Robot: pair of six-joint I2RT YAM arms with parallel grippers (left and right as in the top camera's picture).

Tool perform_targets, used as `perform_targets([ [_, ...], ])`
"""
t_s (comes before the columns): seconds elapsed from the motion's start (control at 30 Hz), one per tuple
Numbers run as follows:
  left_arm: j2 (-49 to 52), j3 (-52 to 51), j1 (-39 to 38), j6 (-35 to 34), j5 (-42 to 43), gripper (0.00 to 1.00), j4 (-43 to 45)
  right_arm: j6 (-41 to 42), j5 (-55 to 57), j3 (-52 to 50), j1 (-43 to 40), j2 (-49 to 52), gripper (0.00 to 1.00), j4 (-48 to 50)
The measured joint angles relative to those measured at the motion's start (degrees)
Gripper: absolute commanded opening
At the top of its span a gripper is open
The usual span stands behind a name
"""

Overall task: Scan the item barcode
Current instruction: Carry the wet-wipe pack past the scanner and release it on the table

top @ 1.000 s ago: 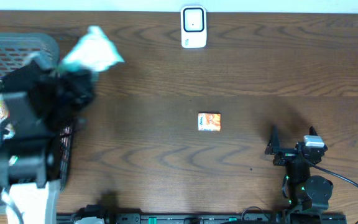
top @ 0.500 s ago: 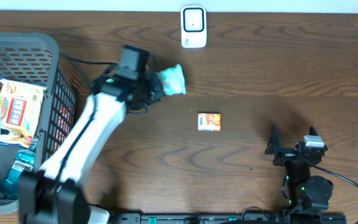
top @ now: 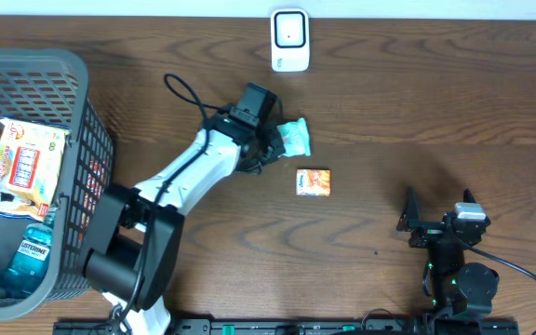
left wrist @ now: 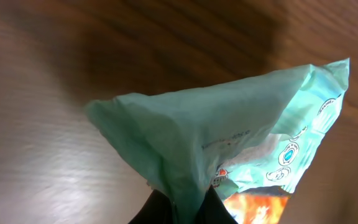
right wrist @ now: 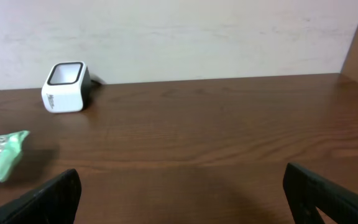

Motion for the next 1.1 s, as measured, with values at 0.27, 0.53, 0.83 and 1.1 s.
perform_targets([
  [0.27, 4.4, 0.0, -3.2, -8.8, -0.2, 0.07, 3.0, 0.0, 0.0, 0.0, 0.0, 0.0, 0.99, 0.0],
  [0.53, 5.1, 0.0, -9.0, -12.4, -0.2, 0.56, 5.9, 0.0, 0.0, 0.0, 0.0, 0.0, 0.99, 0.0],
  [0.83, 3.6, 0.0, -8.2, -12.2, -0.2, 0.71, 5.4, 0.0, 0.0, 0.0, 0.0, 0.0, 0.99, 0.0],
  [1.1, -10.4, 0.0, -3.9, -3.2, -0.2, 0.86, 5.2, 0.0, 0.0, 0.0, 0.0, 0.0, 0.99, 0.0],
])
